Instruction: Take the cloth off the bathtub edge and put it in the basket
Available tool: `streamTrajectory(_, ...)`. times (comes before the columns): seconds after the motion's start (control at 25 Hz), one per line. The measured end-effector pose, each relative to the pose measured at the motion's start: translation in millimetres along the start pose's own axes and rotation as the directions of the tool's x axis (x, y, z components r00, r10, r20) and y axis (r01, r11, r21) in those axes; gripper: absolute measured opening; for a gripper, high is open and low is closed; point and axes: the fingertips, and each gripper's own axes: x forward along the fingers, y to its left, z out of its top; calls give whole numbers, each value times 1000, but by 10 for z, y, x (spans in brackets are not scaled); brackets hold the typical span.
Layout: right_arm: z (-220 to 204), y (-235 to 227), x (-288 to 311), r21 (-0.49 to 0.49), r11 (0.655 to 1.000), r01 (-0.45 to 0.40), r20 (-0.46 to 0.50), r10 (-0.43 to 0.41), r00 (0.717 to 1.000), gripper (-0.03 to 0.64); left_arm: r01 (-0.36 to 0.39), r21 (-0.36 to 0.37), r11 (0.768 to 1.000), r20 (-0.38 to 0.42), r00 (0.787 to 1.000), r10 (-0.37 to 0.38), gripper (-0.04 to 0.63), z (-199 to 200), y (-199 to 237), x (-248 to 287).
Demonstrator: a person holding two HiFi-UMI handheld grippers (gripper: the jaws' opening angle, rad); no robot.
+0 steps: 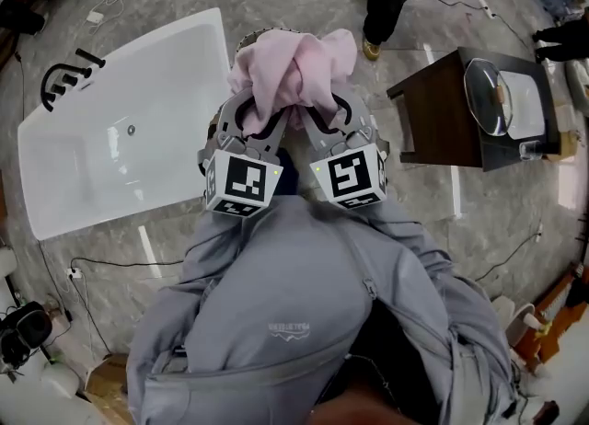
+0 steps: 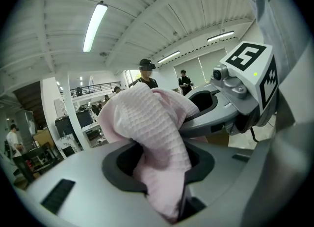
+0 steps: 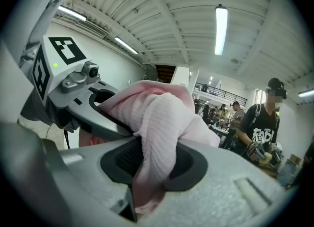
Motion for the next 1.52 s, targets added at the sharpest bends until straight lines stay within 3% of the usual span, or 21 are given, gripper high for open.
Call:
streamTrajectory(0.4,32,-654,960,-10,1000,-11,-7,11,1000,121,-34,-6,999,1,999,34,157,-5,790,829)
streamTrajectory(0.72,81,-984,1515,4,1000,9,-28,-9,1000,121,-11,-6,1000,4,1000,11,158,-23,1272,1267)
streamTrajectory(1.52,-464,-1328,2002,42,997,-60,-103,64,993,121,22,-52,998,-99,995,-27,158,-336,1324,1997)
